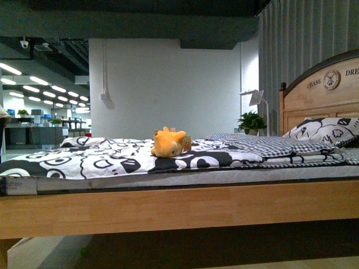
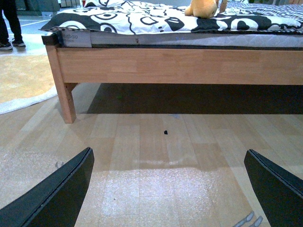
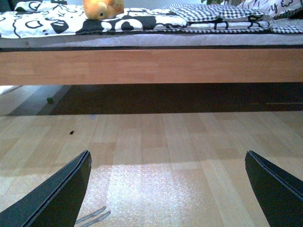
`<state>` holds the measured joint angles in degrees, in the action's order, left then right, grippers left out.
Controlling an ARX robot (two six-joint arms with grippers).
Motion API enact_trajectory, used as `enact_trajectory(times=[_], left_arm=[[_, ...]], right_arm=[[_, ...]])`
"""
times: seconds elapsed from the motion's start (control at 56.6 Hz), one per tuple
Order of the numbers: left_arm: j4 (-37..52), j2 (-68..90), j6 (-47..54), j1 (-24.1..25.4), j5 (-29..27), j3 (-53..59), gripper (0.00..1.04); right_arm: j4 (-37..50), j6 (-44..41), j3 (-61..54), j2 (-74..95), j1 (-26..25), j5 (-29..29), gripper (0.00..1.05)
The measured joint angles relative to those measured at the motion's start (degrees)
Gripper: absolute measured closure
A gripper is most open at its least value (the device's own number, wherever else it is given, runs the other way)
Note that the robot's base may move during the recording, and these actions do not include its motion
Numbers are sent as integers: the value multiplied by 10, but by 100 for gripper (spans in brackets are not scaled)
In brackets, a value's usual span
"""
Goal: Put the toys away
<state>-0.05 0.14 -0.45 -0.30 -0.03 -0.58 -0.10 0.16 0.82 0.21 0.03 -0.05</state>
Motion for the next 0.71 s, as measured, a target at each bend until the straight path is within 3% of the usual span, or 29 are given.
enact_trajectory(times=[0.707], left_arm=[[0, 0, 0, 0, 0, 0, 6]], right_arm=[[0, 0, 0, 0, 0, 0, 7]])
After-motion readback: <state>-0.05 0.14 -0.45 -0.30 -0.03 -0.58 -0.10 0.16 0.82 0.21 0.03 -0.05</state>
